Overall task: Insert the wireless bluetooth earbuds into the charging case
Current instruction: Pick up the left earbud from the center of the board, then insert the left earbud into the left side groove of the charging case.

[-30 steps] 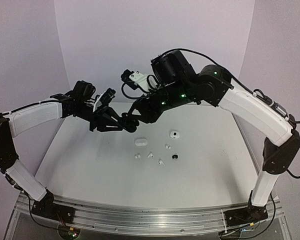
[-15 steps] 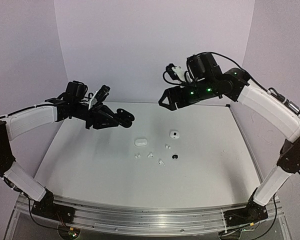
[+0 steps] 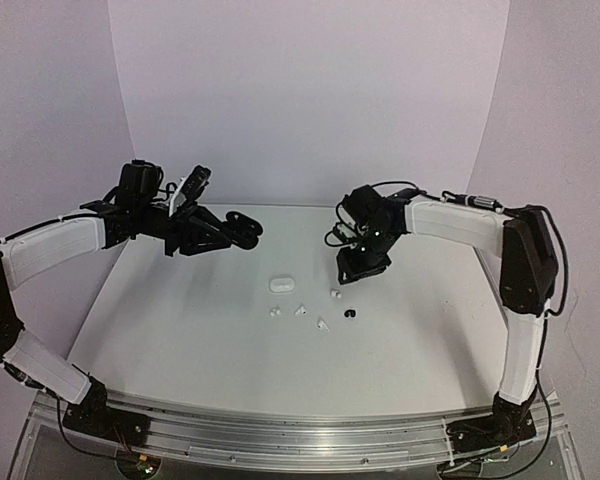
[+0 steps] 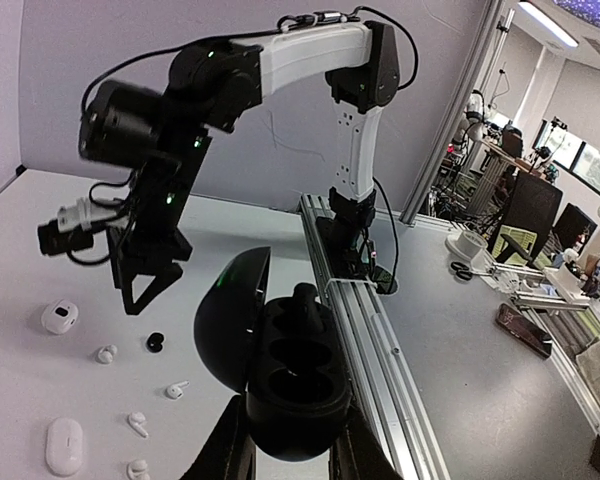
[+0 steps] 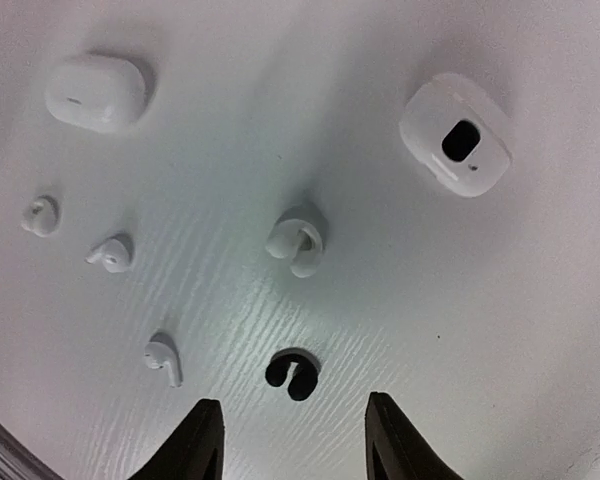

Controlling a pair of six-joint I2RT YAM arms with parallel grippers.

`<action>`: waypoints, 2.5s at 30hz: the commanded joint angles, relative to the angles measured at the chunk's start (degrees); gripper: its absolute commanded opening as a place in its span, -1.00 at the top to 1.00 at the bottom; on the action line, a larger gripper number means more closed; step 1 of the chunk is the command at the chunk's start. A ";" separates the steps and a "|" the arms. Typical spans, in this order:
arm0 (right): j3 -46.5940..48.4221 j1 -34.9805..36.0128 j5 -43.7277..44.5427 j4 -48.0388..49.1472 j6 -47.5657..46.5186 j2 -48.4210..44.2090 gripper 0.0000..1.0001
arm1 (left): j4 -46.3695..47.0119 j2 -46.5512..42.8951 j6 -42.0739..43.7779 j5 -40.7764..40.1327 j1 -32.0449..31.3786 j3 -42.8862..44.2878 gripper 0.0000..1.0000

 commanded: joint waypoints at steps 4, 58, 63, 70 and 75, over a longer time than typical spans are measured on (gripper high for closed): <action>1.21 -0.03 1.71 -4.86 -2.25 5.56 0.21 | 1.41 -3.08 0.57 -0.76 0.25 -0.42 1.00; -7.68 1.02 -1.33 7.23 8.09 -9.09 1.00 | 18.50 -5.82 -8.17 -11.42 0.24 -7.51 1.00; 3.32 5.65 3.30 7.16 11.10 -12.81 1.00 | 30.10 -8.56 -11.84 -17.92 -0.66 -12.94 1.00; 13.86 14.64 10.32 7.04 14.25 -14.10 1.00 | 39.11 -8.95 -14.35 -24.23 -2.97 -16.93 1.00; 18.86 20.86 15.61 6.87 15.72 -14.46 1.00 | 45.57 -7.46 -18.35 -28.95 -5.24 -18.46 1.00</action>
